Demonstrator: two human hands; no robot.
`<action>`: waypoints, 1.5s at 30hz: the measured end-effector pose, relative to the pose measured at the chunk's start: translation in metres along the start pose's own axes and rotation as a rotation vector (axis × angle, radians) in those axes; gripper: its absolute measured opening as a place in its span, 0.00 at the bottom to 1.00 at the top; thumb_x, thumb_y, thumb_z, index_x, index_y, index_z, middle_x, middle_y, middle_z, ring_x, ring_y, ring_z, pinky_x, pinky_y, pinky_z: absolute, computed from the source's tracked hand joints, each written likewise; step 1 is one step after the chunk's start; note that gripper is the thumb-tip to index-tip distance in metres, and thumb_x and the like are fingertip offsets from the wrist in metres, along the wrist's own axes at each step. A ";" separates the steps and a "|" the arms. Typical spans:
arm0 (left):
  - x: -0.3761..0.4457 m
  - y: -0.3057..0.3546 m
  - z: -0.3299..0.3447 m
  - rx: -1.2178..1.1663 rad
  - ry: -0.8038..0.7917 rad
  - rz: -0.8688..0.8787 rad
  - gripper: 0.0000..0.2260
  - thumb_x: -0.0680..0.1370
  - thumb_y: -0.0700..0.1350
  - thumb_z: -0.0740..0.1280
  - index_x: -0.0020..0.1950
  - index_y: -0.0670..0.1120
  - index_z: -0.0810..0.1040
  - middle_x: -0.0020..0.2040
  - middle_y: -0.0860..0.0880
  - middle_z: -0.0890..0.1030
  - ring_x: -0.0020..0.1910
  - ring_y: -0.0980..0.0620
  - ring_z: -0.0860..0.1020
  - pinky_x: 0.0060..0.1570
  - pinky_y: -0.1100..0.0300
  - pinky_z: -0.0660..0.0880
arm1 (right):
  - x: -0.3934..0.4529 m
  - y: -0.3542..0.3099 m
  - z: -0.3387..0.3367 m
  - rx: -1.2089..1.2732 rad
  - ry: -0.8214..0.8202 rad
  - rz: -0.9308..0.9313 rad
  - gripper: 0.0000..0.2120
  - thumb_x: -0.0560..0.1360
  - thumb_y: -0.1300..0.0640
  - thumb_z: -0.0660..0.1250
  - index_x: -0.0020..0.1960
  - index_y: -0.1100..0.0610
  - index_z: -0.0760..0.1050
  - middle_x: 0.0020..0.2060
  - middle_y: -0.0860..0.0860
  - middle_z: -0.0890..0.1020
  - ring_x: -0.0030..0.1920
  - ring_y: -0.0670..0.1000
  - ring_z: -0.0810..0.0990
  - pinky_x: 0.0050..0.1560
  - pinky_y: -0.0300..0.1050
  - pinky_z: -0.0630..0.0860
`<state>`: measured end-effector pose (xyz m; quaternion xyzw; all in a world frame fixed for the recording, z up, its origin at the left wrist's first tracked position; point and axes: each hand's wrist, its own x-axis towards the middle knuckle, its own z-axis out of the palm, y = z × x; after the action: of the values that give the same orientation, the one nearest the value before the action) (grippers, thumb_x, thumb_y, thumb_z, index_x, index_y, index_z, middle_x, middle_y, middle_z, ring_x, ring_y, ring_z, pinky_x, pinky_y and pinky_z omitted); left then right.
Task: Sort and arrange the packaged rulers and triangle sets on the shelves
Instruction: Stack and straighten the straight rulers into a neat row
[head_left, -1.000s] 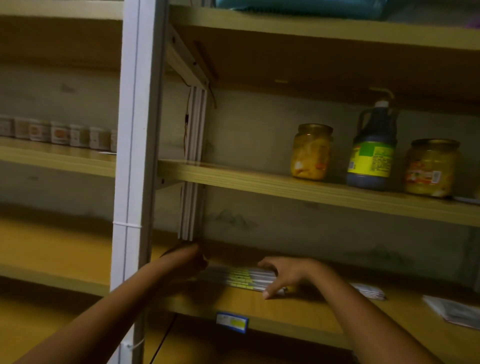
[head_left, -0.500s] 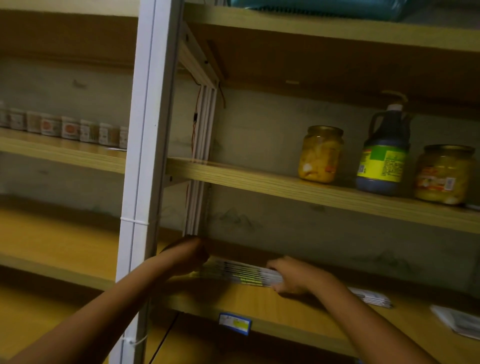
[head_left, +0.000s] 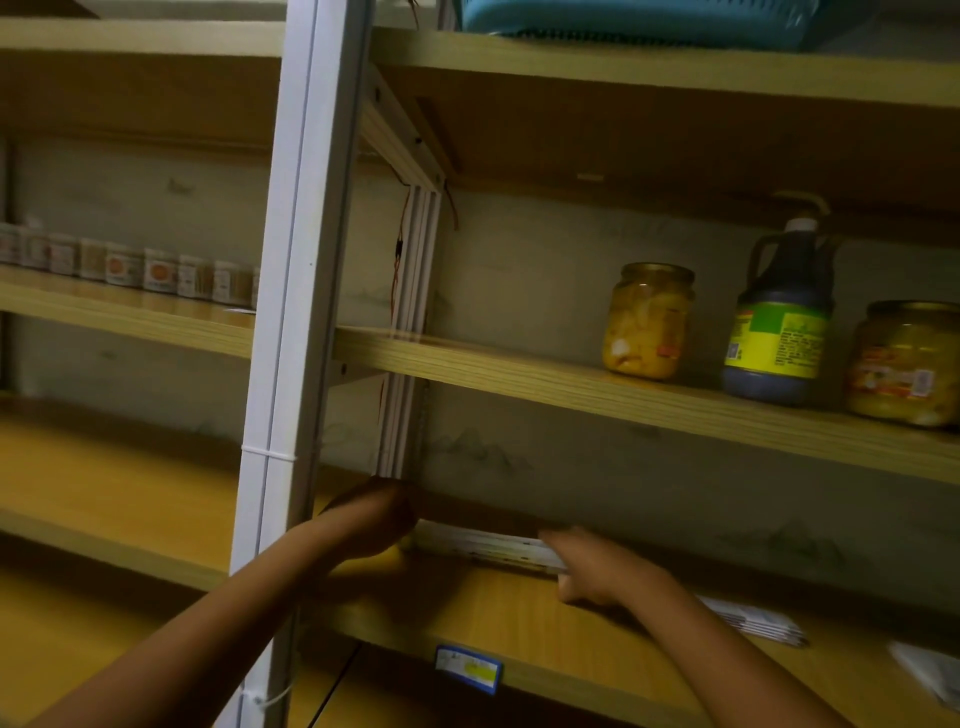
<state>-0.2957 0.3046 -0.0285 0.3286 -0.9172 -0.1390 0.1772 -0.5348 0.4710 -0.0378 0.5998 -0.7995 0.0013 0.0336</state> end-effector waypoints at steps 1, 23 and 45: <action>0.001 0.000 -0.001 -0.008 0.007 -0.004 0.09 0.80 0.44 0.59 0.56 0.52 0.77 0.51 0.48 0.79 0.44 0.50 0.77 0.42 0.57 0.74 | -0.001 0.002 0.000 0.015 -0.001 -0.003 0.26 0.74 0.55 0.68 0.71 0.48 0.66 0.63 0.51 0.74 0.56 0.51 0.76 0.57 0.49 0.77; 0.026 0.007 0.014 -0.465 -0.279 -0.065 0.23 0.76 0.62 0.62 0.64 0.50 0.74 0.54 0.50 0.77 0.49 0.53 0.76 0.47 0.63 0.75 | -0.025 0.033 0.029 -0.104 0.375 -0.116 0.27 0.80 0.64 0.58 0.75 0.49 0.56 0.74 0.49 0.64 0.73 0.49 0.64 0.69 0.42 0.68; 0.019 -0.001 0.022 -0.870 -0.270 -0.027 0.17 0.71 0.48 0.74 0.57 0.45 0.78 0.46 0.46 0.85 0.43 0.50 0.83 0.45 0.60 0.80 | -0.002 0.040 0.027 0.684 0.137 0.076 0.40 0.68 0.50 0.77 0.73 0.46 0.59 0.68 0.45 0.70 0.64 0.44 0.72 0.59 0.36 0.72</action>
<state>-0.3181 0.2940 -0.0441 0.2143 -0.7840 -0.5554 0.1758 -0.5738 0.4828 -0.0638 0.5446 -0.7705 0.3104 -0.1159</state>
